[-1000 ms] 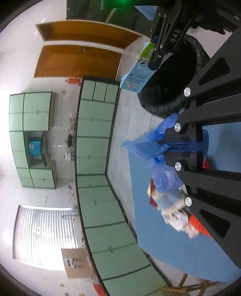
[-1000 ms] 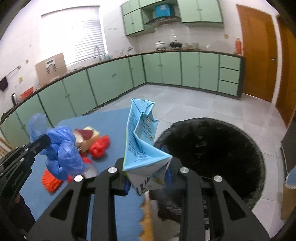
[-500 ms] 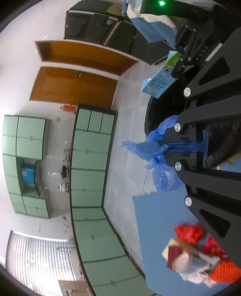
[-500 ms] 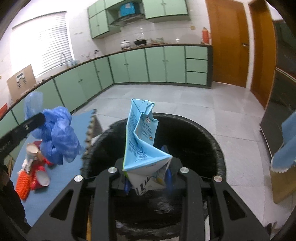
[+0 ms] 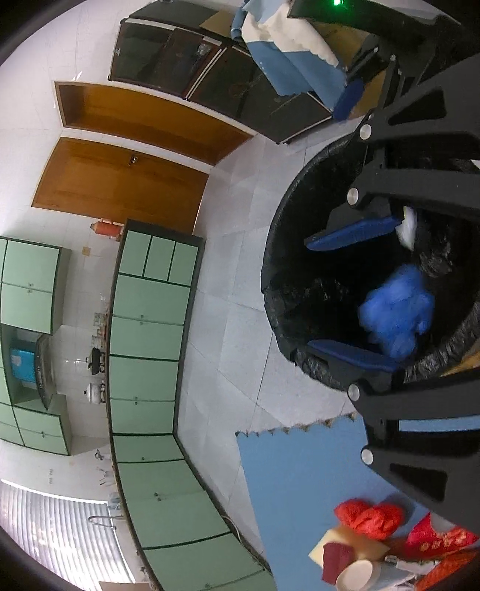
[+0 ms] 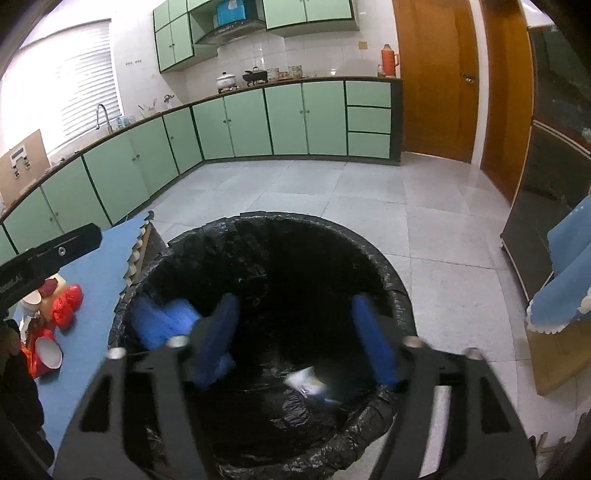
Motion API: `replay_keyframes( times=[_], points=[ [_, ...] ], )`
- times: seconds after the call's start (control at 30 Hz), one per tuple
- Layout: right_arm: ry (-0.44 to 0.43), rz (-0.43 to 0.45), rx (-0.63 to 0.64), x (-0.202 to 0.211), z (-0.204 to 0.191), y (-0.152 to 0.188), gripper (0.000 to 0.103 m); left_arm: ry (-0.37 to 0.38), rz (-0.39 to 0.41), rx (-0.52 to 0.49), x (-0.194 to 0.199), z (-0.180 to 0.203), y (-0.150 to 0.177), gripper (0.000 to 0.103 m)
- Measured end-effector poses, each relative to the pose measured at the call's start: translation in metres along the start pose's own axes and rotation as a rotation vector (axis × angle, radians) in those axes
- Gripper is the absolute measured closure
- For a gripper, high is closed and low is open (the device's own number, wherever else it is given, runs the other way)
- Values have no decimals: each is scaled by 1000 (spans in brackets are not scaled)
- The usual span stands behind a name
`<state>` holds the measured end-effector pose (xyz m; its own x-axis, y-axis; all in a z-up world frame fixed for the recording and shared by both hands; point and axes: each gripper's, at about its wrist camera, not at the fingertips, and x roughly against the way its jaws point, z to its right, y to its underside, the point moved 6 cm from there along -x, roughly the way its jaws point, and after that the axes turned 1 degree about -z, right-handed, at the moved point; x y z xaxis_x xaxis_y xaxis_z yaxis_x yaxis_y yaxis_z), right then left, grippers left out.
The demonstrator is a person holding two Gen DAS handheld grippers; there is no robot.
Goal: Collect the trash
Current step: 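Open both grippers to drop the carton and mesh bag into the bin, then grasp the orange mesh net with the left gripper while the right returns to the pile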
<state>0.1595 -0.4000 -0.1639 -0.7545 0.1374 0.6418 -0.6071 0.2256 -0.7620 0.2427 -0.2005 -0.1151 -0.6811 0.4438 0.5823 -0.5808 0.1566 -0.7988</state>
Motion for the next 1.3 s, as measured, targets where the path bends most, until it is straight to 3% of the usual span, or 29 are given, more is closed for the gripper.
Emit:
replay_keyframes(
  times=[0.1,0.3,0.43,0.6,0.8,1.0,1.3],
  points=[
    [7,18,10,10,-6,-1,10,-27,27,6,15,-13,-4,38],
    [-25,47,47,32,-43,-4,6,-107,70,21,61,-55,1,28],
    [-62,80,71,45,-78,-3,5,-198,103,28,97,-93,16,27],
    [-168,80,118,49,-137,3,5,-333,128,30,142,-144,43,27],
    [-240,67,179,48,-202,18,5,-478,112,56,181,-205,84,27],
    [-289,56,220,46,-252,42,5,-535,60,125,190,-244,119,27],
    [-306,25,279,33,-292,67,5,-544,-22,225,179,-274,158,27]
  ],
)
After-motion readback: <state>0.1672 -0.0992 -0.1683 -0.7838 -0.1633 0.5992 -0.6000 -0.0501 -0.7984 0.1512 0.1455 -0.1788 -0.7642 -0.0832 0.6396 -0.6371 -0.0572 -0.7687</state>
